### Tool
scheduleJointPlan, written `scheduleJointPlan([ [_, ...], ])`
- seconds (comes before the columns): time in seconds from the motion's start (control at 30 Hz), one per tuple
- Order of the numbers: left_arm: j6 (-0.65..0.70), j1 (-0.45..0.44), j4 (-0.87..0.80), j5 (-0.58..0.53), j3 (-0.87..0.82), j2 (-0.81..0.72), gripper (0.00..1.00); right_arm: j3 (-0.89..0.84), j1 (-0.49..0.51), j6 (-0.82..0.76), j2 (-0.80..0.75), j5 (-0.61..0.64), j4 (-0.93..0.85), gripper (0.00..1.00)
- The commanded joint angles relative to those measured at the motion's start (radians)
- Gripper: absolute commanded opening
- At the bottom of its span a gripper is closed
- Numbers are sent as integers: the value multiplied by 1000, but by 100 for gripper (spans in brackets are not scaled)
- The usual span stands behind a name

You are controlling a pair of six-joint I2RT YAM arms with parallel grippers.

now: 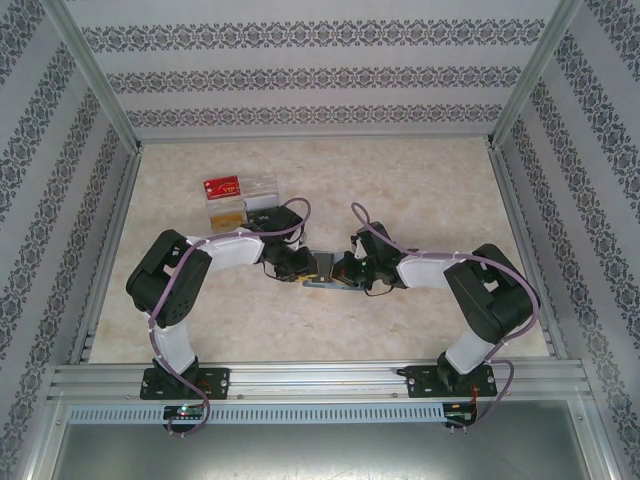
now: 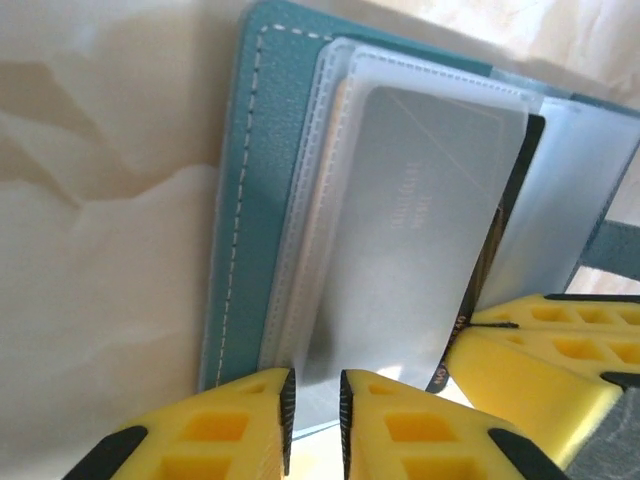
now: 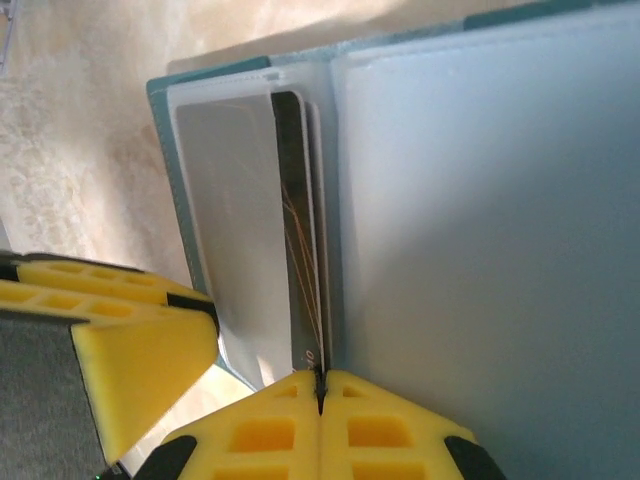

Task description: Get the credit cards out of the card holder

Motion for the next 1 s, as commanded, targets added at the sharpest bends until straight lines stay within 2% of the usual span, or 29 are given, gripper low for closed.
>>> scheduleJointPlan([
  [0.0,45,-6,-77,-50,29,-32,24,-34,-27,-53,-47,-1,-40,0],
  [0.43,-5,-12,69,66,38,1,14,-35,-48,-71,-40,-11,-45,0],
  [0.73,-19,-15,63,35,56,78,11,-50,-51,-45,-21,-5,-39,0],
  [0.97,-11,-7,4,-12,49,118,11,-107,-76,-17,-70,19,-48,0],
])
